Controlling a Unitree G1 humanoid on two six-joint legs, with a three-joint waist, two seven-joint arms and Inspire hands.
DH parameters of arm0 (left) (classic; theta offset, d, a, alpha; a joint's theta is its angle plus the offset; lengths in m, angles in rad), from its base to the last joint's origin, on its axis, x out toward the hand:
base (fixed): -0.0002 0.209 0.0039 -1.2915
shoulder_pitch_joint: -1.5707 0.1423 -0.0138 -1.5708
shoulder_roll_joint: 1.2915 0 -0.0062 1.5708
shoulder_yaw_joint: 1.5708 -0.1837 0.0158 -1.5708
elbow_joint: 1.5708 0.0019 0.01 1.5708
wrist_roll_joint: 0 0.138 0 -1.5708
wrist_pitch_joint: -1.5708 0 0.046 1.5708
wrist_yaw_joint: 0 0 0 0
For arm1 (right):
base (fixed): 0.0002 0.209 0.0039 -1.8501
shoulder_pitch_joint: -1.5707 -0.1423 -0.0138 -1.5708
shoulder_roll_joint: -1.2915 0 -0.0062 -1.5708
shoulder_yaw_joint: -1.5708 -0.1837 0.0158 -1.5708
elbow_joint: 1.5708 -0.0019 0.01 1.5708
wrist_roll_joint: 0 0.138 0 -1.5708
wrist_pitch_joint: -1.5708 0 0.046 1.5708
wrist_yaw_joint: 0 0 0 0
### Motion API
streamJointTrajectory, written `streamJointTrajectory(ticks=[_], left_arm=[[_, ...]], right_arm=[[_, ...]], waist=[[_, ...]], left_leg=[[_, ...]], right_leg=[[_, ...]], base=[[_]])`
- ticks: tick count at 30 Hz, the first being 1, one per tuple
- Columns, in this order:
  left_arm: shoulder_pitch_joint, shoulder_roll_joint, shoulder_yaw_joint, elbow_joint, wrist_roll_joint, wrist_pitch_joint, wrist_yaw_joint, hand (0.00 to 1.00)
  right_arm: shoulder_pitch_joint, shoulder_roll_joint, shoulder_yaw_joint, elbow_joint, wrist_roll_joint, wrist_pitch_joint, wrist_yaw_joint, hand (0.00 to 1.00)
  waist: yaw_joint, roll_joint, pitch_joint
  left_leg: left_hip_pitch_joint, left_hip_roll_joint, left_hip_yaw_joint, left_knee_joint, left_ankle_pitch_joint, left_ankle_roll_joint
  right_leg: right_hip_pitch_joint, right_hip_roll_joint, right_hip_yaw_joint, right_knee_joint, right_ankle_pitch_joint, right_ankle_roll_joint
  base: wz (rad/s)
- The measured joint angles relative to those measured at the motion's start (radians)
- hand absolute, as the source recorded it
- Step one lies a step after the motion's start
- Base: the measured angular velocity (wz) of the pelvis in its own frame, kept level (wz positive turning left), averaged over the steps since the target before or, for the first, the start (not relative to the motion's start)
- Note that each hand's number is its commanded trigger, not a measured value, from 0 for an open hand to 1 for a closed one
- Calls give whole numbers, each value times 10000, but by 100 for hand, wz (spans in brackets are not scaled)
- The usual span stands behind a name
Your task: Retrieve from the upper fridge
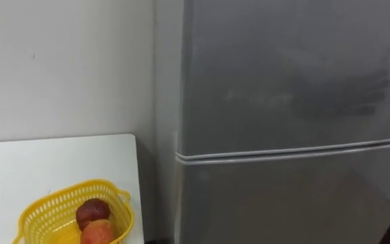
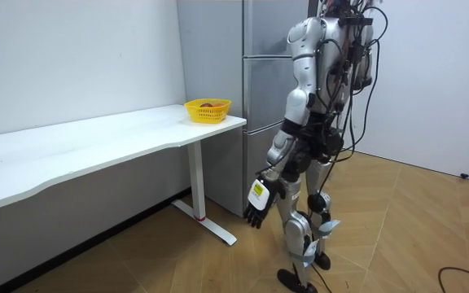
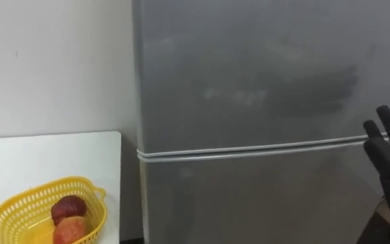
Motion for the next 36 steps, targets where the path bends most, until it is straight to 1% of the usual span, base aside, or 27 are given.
streamJointTrajectory(ticks=[1,3,5,7,8,9,10,13,15,16,18,19,20,21,23,25,26,27,28,29,31,32,33,36], left_arm=[[-1,0,0,-65,0,23,0,0],[2,0,-7,-225,3,116,12,0],[12,0,-3,-334,9,151,34,0],[-15,12,7,-313,4,149,241,0],[-15,11,6,-309,0,149,274,0],[-15,-4,5,-286,0,149,361,0],[-29,-5,3,-257,0,150,401,0],[-61,-18,-28,-246,-3,154,489,0],[-94,-21,-83,-317,-15,176,562,0],[-94,-26,-117,-318,-10,175,565,0],[-94,-54,-208,-227,-6,172,579,0],[-92,-60,-222,-233,-9,172,579,0],[-88,-64,-295,-223,-26,182,576,0],[-89,-62,-417,-191,-109,188,576,0],[-98,-113,-500,-104,-196,178,573,0],[-112,-157,-503,41,-177,179,568,0],[-109,-168,-498,134,-111,194,566,0],[-107,-203,-489,164,-52,242,563,0],[-106,-225,-490,167,-4,279,562,0],[-96,-261,-510,177,8,339,559,0],[-101,-310,-541,193,-2,356,552,0],[-113,-312,-573,205,-2,356,552,0],[-113,-316,-614,228,-2,356,544,0],[-118,-348,-581,303,6,441,400,0]], right_arm=[[27,0,-59,39,-7,34,-29,0],[66,-1,-112,203,-27,97,-195,0],[312,0,-211,319,-82,131,-225,0],[443,32,-412,950,-624,204,-429,0],[461,47,-436,1146,-794,213,-525,0],[536,82,-453,1488,-1170,216,-701,0],[736,103,-451,1798,-1606,215,-792,0],[953,196,-422,2724,-2412,208,-928,0],[1192,252,-106,4005,-3184,214,-1200,0],[1221,289,29,4328,-3497,218,-1262,0],[1296,577,459,5796,-4738,231,-1425,0],[1321,697,516,6128,-4996,235,-1506,0],[1315,787,814,6866,-5440,237,-1682,0],[1291,789,1160,7754,-5760,242,-1749,0],[1278,856,1480,8846,-5972,253,-1873,0],[1256,1043,1551,9554,-6226,267,-2097,0],[1142,1121,1543,10128,-6339,247,-2184,0],[1006,1148,1541,10699,-6459,249,-2286,0],[960,1176,1540,10941,-6532,225,-2353,0],[878,1221,1565,11397,-6578,206,-2467,0],[888,1273,1952,12097,-6578,206,-2534,0],[871,1299,2047,12251,-6638,211,-2533,0],[833,1368,2276,12518,-6810,211,-2532,0],[765,1601,2328,13194,-7620,231,-2493,0]], waist=[[-10,15,-8],[-123,93,-6],[-242,133,-19],[-347,111,-8],[-346,109,-10],[-332,82,9],[-382,66,21],[-448,81,25],[-415,64,-16],[-412,66,-17],[-360,75,-73],[-311,62,-73],[-241,59,-71],[-171,62,-70],[22,78,-60],[95,87,-39],[103,133,-10],[111,131,-5],[123,146,1],[127,167,13],[149,187,22],[168,193,25],[224,212,33],[355,259,34]], left_leg=[[-6,-1,14,-6,0,0],[13,21,207,-12,0,0],[19,28,230,-32,-3,-3],[17,8,313,-59,-7,-9],[15,12,372,-59,-7,-10],[16,18,435,-59,-7,-10],[14,22,433,-57,-8,-10],[-17,48,386,-60,-52,-56],[-10,94,423,-88,-90,-63],[-1,106,429,-90,-89,-63],[34,133,447,-70,-87,-66],[48,132,446,-63,-87,-65],[66,128,440,-58,-87,-66],[128,126,442,-55,-86,-67],[166,116,416,-55,-86,-67],[180,106,313,-55,-86,-67],[184,93,211,-54,-86,-66],[185,84,178,-55,-86,-66],[181,82,159,-55,-86,-66],[145,69,98,-55,-86,-65],[157,-2,-163,-53,-85,-63],[157,-2,-183,-53,-85,-63],[154,-9,-198,-53,-85,-63],[153,-18,-334,-50,-85,-62]], right_leg=[[-31,2,22,17,-1,1],[-110,35,149,14,2,-1],[-147,39,160,23,0,1],[-209,82,303,58,3,-3],[-246,100,362,92,3,-4],[-280,112,415,139,5,-9],[-277,114,423,140,4,-11],[-273,129,410,85,10,-19],[-263,145,382,50,25,-24],[-251,146,386,52,26,-24],[-175,154,384,5,36,-27],[-164,155,382,3,35,-27],[-139,152,384,-12,33,-25],[-77,142,387,-15,30,-21],[-11,130,386,-30,16,-5],[69,119,358,-80,8,5],[111,121,355,-169,2,12],[109,119,356,-166,-5,23],[113,117,352,-179,-6,26],[146,91,248,-205,-4,32],[296,40,26,-270,-18,49],[310,36,-4,-280,-20,51],[329,35,-30,-299,-20,51],[407,10,-158,-338,-55,68]], base=[[-14],[-19],[-8],[-13],[-20],[-14],[-9],[0],[0],[0],[0],[0],[3],[0],[2],[9],[13],[12],[13],[19],[28],[18],[9],[13]])
